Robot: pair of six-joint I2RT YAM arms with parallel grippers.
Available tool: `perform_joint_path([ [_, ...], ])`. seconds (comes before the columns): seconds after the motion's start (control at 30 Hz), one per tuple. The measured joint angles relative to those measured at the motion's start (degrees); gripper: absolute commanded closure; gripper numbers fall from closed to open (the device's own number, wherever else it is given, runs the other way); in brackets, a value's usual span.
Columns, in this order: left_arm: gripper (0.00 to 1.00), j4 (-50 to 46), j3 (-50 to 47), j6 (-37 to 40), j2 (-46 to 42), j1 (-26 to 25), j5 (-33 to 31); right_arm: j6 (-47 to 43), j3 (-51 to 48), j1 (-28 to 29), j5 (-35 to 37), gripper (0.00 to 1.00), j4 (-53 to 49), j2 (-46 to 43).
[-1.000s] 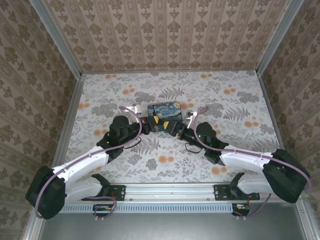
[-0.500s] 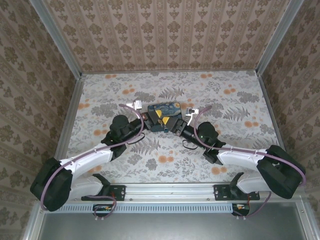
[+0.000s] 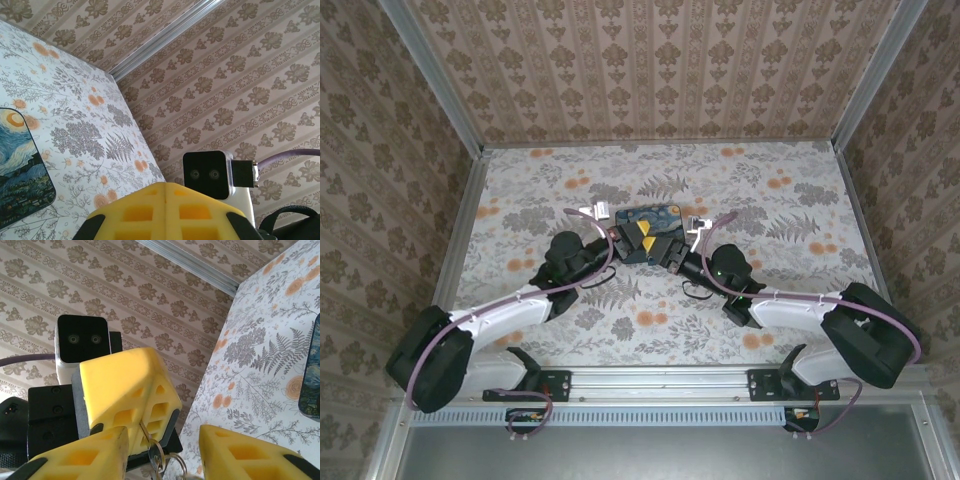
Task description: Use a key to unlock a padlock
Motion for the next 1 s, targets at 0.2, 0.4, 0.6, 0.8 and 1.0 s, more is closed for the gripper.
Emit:
perform_joint_path([
  [0.2,1.0,0.4,0.0,-0.2,0.2,-0.1,-0.2,0.0,0.0,0.0,-0.2,0.7,0.8,0.0],
  [0.4,1.0,1.2,0.0,-0.3,0.2,-0.4,-0.4,0.0,0.0,-0.1,-0.4,0.73,0.8,0.0],
  [0.6,1.0,1.2,0.0,-0.3,0.2,-0.4,-0.9,0.0,-0.2,-0.1,-0.4,0.77,2.0,0.0],
  [0.8,1.0,1.5,0.0,-0.3,0.4,-0.5,-1.4,0.2,-0.7,-0.1,-1.1,0.82,2.8,0.0],
  [1.0,1.0,1.6,0.0,-0.3,1.0,-0.8,-1.7,0.5,-0.9,-0.1,-1.7,0.83,3.8,1.4],
])
